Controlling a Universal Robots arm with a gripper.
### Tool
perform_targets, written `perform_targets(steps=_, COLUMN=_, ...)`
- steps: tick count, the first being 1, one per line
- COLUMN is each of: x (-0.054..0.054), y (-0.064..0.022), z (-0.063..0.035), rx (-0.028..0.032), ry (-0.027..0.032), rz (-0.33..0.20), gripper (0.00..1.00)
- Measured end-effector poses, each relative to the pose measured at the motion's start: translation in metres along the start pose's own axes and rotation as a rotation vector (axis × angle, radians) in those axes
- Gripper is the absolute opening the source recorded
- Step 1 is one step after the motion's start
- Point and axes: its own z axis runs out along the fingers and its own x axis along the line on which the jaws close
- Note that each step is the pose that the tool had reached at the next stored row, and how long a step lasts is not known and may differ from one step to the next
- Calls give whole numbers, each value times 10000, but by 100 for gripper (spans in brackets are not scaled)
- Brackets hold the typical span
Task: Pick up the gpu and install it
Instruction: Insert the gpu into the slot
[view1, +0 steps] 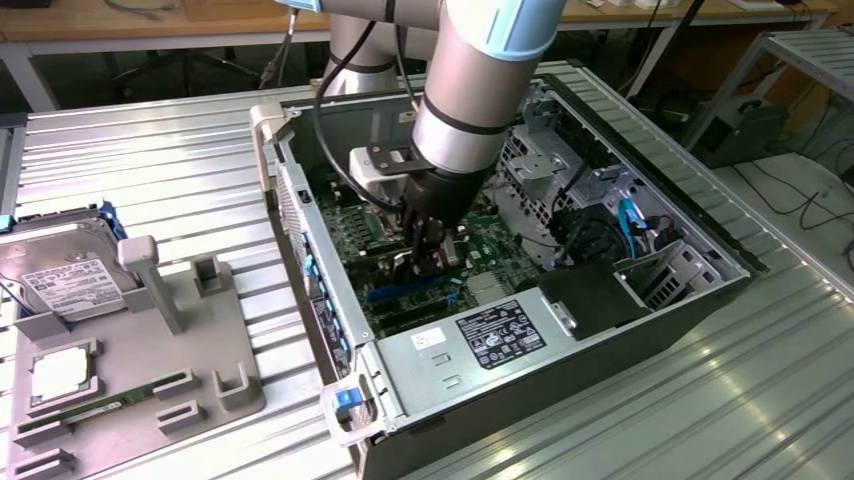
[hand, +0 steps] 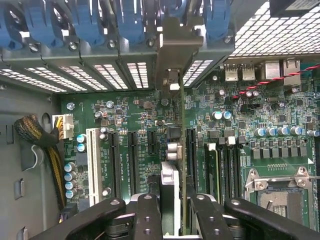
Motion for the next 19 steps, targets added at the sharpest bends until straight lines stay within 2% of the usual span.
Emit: perform_targets(steps=19, x=7, y=-7, z=55, rx=0, ry=0, rz=6, gripper=28)
